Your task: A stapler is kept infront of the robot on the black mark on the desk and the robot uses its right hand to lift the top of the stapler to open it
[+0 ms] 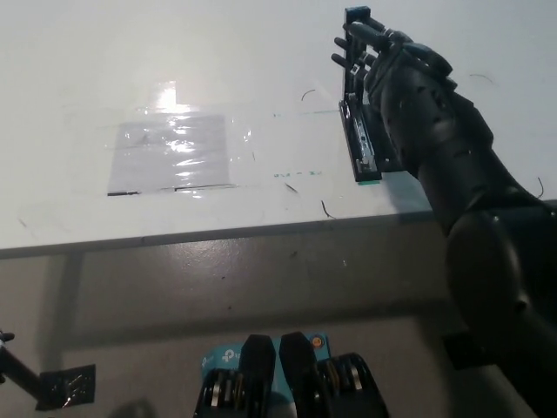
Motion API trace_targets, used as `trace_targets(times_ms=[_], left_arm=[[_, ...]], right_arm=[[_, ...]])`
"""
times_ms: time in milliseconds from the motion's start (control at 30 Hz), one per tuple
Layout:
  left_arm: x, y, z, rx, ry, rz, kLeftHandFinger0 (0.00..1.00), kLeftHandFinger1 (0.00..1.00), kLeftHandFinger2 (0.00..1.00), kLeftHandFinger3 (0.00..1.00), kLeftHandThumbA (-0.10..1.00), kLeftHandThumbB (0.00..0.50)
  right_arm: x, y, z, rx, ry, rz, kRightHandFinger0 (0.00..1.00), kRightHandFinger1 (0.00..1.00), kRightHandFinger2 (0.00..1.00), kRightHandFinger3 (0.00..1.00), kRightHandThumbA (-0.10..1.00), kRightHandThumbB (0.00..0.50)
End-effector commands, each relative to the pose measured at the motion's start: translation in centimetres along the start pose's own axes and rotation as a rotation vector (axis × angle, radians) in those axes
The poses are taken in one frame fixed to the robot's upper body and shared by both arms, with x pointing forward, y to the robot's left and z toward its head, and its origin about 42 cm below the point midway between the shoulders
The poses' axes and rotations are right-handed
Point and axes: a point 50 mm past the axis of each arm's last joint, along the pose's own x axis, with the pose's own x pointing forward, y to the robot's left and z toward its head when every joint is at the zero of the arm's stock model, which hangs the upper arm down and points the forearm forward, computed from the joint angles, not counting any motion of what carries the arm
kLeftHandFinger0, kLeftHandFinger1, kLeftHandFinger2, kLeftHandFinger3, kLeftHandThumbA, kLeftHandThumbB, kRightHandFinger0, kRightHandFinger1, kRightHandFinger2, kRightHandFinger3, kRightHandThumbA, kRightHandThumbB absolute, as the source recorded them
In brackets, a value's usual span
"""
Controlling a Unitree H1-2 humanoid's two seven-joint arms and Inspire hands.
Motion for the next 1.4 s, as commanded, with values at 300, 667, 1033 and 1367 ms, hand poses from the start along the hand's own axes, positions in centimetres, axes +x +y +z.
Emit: trace_targets(times_ms=[300,667,1033,1367], left_arm=[[-0.1,0.8,1.6,0.015,-0.047,0.004,0.21,0.2,0.43,0.69,0.55,0.0],[0.1,1.1,1.8,0.012,-0.053,0.012,0.17,0.17,0.42,0.71,0.44,0.0],[0.7,0.9,2.1,0.026,-0.066,0.009,0.2,0.2,0.43,0.7,0.44,0.0],[0.9,0.9,2.5,0.014,-0.069,0.007,0.19,0.2,0.44,0.72,0.42,0.0]], right_arm=[[-1.7,1.7,2.5,0.065,-0.162,0.216,0.57,0.63,0.74,0.91,0.23,0.0],[-8.2,-7.9,-1.7,0.126,-0.177,0.305,0.64,0.71,0.87,1.0,0.27,0.0],[-13.1,-13.9,-8.9,0.21,-0.006,0.283,0.75,0.79,0.98,1.0,0.35,0.0],[-14.2,-14.7,-10.0,0.192,0.056,0.266,0.73,0.78,0.94,1.0,0.43,0.0]])
